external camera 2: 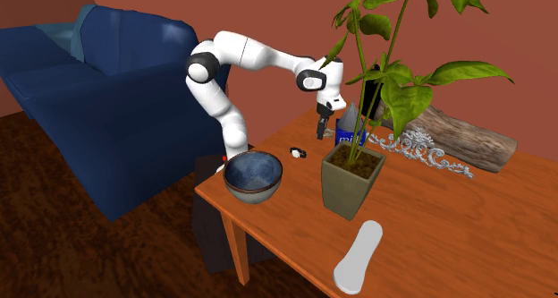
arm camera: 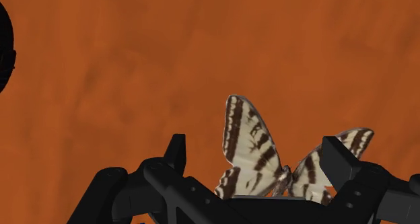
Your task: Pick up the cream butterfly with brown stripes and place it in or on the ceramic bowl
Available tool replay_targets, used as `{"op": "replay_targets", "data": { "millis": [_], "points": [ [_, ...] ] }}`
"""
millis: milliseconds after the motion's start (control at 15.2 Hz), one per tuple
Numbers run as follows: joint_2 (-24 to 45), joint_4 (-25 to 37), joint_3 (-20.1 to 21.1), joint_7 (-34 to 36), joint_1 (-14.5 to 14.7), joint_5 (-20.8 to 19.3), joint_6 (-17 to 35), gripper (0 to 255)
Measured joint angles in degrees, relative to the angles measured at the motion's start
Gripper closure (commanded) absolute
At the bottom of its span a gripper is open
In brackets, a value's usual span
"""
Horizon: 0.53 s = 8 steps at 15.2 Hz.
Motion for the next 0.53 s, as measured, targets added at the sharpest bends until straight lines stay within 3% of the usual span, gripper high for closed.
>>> {"op": "replay_targets", "data": {
  "millis": [396, 462, 528],
  "points": [
    [0.2, -0.5, 0.0, 0.1, 0.0, 0.0, 0.6, 0],
    [0.2, -0.5, 0.0, 0.1, 0.0, 0.0, 0.7, 255],
    [0.2, -0.4, 0.0, 0.1, 0.1, 0.1, 0.7, 255]
  ]
}}
